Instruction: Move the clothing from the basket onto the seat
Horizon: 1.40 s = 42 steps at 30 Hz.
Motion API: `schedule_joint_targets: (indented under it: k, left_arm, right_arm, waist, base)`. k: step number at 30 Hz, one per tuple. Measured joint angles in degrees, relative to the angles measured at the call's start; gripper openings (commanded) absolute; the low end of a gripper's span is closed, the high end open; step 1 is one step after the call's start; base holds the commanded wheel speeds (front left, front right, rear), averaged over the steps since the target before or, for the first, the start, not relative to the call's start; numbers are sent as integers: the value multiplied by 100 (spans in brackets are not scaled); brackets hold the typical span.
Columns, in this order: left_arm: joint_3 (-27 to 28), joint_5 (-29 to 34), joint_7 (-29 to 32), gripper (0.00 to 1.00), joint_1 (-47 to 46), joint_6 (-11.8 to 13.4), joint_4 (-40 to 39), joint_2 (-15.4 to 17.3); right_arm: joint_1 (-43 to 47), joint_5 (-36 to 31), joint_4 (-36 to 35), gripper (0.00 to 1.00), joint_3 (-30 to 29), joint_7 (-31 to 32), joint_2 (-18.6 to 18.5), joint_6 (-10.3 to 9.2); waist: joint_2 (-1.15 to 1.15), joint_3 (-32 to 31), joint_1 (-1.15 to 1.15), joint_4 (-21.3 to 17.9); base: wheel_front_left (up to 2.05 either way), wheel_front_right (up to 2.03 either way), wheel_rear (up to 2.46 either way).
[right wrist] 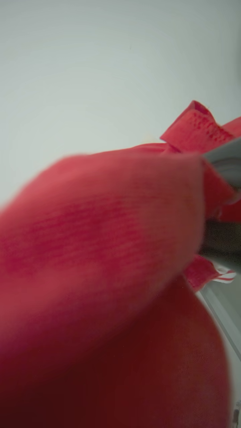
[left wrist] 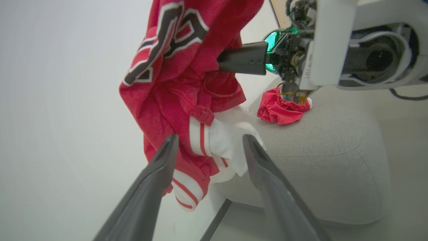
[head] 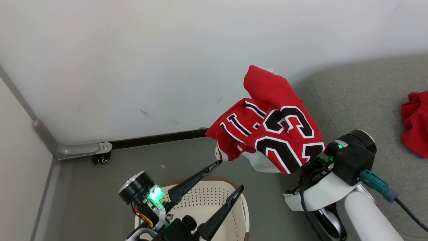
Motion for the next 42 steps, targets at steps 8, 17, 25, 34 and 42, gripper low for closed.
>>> schedule_joint_targets:
  k: [8, 17, 25, 34, 42]
  left_arm:
    - [-219, -63, 0, 100, 343, -58, 312, 52]
    - [-235, -302, 0, 100, 637, -105, 712, 48]
    - [-158, -396, 0, 100, 889, -130, 1094, 60]
    - [-74, -463, 1, 100, 996, -154, 1350, 29]
    - [-69, -492, 1, 100, 1080, -198, 1538, 13]
  right_arm:
    - [-7, 0, -169, 0, -245, 0, 12, 0]
    - [-3, -1, -263, 0, -345, 0, 14, 0]
    - [118, -57, -299, 0, -458, 0, 12, 0]
    - [223, -58, -330, 0, -553, 0, 11, 0]
    - [271, -60, -332, 0, -624, 0, 10, 0]
  waist:
    - [0, 1, 0, -23]
    - [0, -26, 0, -44]
    - [0, -60, 0, -77]
    - [0, -54, 0, -129]
    - [0, 2, 0, -204]
  base:
    - [0, 0, 0]
    - [0, 0, 0]
    - [0, 0, 0]
    - [0, 0, 0]
    - [0, 0, 0]
